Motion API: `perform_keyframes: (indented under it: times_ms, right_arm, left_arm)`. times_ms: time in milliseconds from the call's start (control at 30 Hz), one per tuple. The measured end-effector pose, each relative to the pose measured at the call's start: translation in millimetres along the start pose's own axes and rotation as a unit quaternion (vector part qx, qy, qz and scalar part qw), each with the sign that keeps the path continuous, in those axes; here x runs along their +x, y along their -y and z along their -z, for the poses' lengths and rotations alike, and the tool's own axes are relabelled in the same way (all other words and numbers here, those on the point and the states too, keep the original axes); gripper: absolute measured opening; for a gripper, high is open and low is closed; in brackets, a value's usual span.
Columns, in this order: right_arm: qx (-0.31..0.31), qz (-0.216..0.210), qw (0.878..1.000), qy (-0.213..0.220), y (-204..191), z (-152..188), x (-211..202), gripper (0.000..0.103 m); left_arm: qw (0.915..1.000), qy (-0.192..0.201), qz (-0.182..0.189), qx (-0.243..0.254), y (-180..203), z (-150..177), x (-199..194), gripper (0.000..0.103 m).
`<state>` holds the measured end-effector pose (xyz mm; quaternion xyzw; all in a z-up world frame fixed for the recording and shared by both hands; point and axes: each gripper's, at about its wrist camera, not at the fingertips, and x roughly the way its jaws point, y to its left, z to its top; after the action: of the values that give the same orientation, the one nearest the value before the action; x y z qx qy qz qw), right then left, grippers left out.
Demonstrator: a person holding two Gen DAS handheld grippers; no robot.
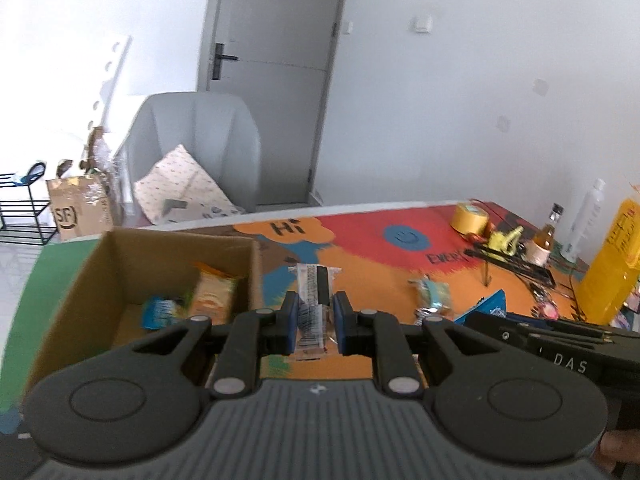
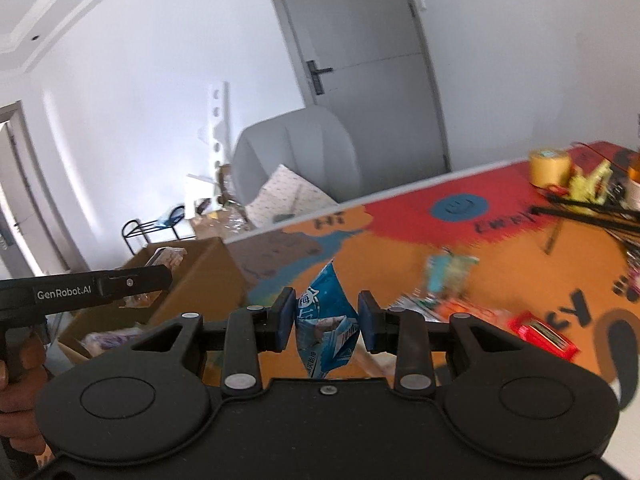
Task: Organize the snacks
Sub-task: 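Carry both packets into the cardboard box and open both tools inside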
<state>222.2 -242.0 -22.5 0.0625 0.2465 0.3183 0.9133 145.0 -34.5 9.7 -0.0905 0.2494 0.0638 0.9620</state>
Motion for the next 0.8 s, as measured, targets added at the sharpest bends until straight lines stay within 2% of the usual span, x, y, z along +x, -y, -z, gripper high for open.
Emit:
perform_keyframes:
  times_ms: [300, 800]
  right_arm:
    - [-0.033, -0.037, 0.999, 0.016, -38, -10, 10, 0.032]
    - [-0.067, -0.08, 0.995, 0.0, -98, -15, 32, 0.032]
  left_arm:
    - [0.9992, 0.014, -0.033, -0.02, -34, -6, -21, 0.017]
    - [0.9944, 0.019, -0.086, -0.059, -95, -1, -43, 0.018]
